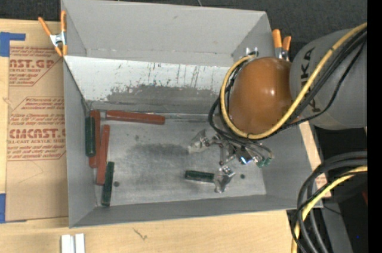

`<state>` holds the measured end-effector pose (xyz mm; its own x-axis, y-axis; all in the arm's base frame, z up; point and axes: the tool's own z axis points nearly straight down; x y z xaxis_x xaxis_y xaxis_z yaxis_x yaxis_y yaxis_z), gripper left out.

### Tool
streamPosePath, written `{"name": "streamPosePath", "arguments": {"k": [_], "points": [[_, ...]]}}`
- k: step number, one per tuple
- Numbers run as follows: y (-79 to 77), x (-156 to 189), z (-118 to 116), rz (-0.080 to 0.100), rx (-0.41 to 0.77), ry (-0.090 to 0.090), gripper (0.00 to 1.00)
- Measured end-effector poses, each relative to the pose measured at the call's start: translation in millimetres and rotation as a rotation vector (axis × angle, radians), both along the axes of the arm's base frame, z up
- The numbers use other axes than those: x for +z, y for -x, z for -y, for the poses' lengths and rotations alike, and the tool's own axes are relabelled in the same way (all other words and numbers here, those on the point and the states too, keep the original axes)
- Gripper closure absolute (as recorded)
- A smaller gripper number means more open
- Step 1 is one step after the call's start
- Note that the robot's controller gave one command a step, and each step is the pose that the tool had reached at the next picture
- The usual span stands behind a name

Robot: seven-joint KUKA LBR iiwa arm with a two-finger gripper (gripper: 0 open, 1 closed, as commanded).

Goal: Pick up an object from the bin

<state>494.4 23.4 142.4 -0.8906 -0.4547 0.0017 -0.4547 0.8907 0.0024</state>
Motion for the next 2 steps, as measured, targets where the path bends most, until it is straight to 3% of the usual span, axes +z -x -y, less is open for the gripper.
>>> {"name": "streamPosePath", "arguments": {"k": [1,2], "points": [[-2.3,-67.6,22.1,0.017,0.058,-0.002,1.00],[-2.3,-67.6,22.1,0.017,0.059,-0.002,1.00]]}}
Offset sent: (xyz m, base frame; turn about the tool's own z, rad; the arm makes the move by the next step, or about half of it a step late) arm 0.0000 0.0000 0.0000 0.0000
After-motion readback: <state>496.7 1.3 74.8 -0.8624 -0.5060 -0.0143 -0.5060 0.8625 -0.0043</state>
